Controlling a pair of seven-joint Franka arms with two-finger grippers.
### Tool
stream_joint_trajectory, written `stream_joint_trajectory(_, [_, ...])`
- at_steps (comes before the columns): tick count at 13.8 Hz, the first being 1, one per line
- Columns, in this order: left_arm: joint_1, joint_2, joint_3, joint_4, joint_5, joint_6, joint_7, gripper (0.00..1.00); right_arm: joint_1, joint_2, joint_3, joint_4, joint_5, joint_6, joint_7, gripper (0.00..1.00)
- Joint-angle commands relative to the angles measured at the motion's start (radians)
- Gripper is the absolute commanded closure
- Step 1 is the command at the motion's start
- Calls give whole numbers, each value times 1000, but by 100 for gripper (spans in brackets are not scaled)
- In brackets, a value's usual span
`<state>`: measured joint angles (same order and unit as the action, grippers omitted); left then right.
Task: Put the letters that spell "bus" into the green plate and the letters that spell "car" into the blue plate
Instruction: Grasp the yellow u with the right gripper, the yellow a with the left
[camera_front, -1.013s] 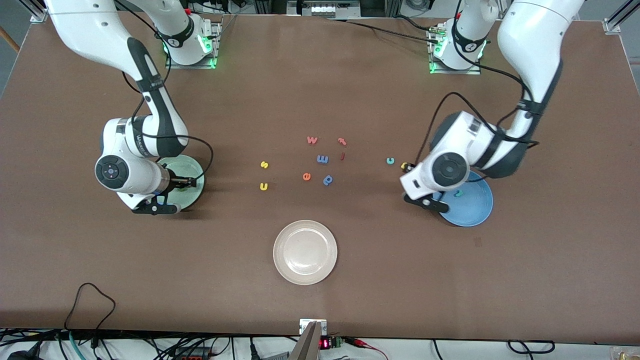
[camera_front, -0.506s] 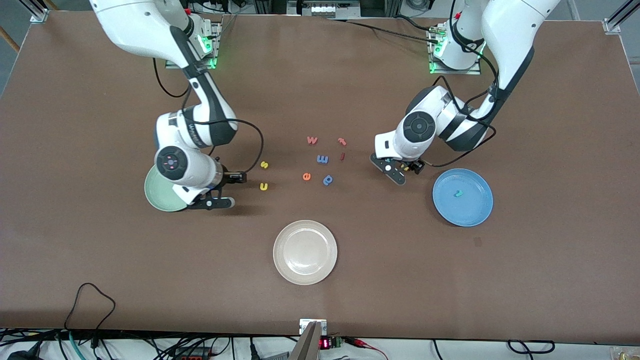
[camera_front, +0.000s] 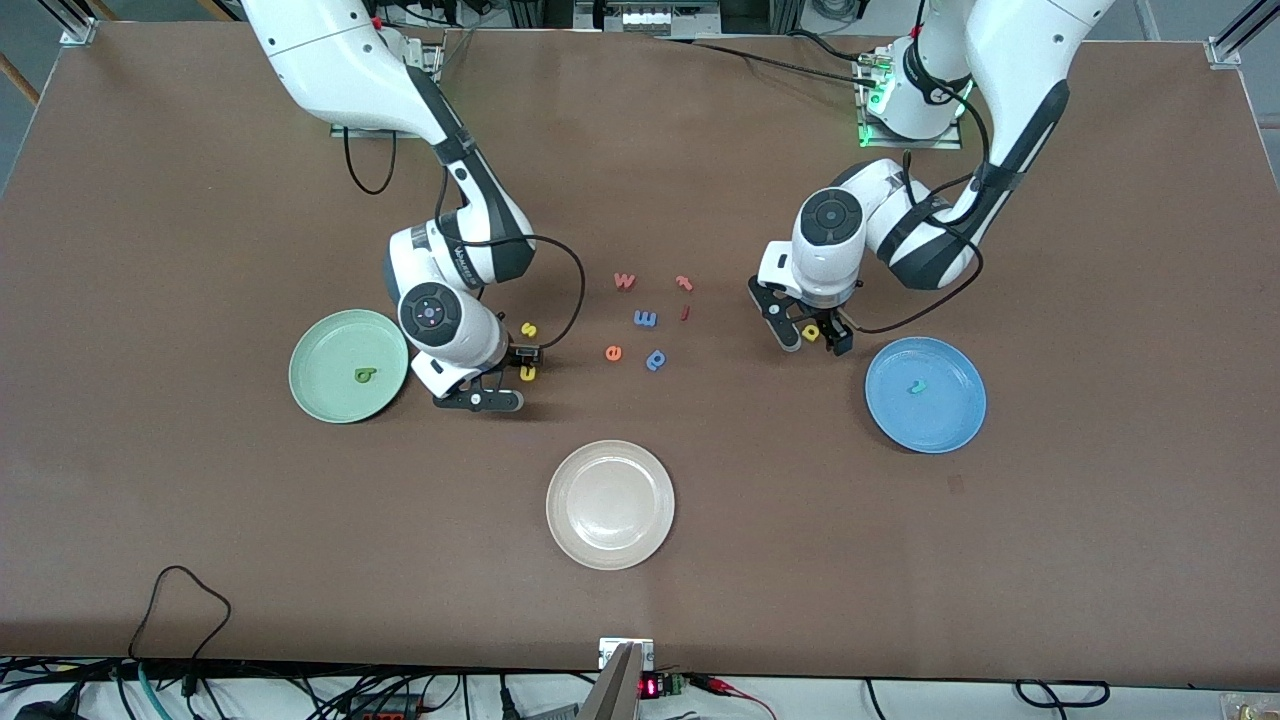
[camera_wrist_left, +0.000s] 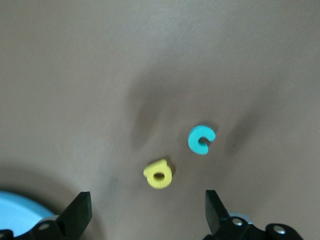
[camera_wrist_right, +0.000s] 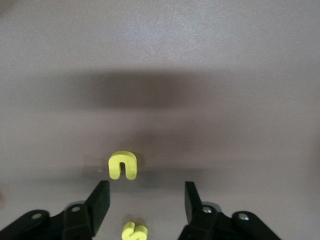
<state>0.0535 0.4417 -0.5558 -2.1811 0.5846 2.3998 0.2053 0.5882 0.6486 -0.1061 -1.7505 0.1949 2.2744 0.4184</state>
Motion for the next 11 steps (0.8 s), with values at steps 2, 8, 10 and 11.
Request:
stream_joint_trajectory(2, [52,43,-16,-6,99,53,89,15,5,52,-9,74,20,5,57,38])
stream_joint_trajectory(8, [57,91,-16,-6,107,97,105,24,30,77,-9,89,15,7,114,39])
stream_joint_trajectory(10, [58,95,-13,-8,109,97,106,30,36,78,-9,89,17,7,114,45])
stream_joint_trajectory(11, [60,97,-13,-8,109,97,106,46,38,82,-9,89,9,5,112,50])
